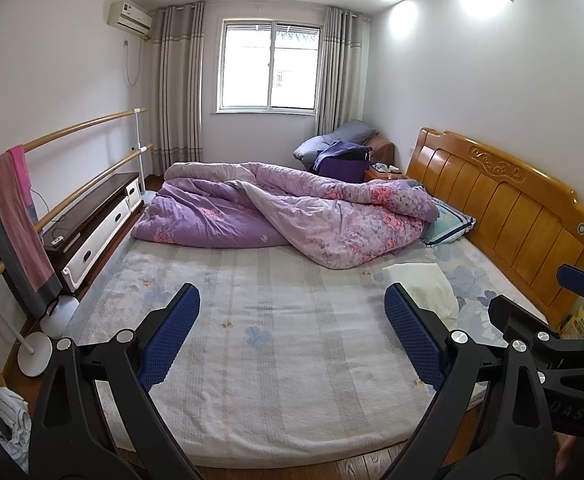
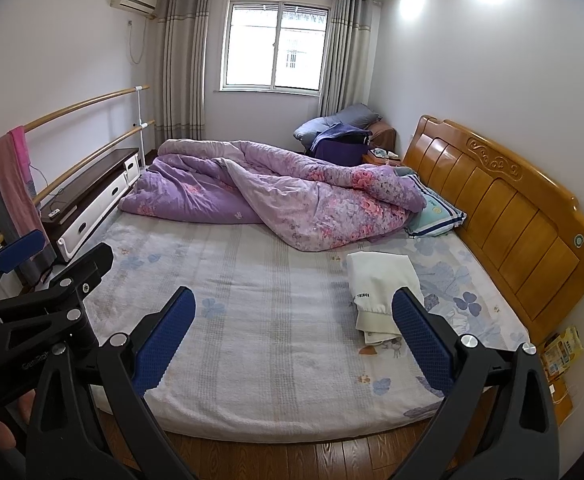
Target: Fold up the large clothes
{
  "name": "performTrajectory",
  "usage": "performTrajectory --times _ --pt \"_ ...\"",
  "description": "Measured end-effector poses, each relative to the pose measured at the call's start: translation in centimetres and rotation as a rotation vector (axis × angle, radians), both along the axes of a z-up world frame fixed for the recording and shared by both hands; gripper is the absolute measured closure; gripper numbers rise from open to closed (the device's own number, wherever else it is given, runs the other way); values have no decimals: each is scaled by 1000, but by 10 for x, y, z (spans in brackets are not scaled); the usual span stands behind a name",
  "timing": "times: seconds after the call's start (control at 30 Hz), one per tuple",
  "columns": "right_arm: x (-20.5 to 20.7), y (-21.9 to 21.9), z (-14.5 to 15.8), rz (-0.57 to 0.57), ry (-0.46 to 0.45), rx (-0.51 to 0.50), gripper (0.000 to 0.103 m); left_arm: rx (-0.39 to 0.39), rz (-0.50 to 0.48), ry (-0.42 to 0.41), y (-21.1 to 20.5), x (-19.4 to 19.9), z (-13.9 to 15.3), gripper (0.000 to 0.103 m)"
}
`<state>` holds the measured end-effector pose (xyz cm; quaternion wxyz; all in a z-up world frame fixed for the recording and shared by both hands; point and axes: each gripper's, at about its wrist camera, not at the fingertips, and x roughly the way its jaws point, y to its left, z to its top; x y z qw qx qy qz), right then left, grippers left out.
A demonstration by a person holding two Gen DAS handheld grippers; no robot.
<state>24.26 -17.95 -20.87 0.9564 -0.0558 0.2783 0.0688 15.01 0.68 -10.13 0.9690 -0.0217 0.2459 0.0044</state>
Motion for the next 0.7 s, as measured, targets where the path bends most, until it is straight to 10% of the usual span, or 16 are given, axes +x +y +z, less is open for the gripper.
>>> performTrajectory --times 0.7 --pt "62 -118 -20 179 56 48 8 -5 135 67 -104 31 -24 9"
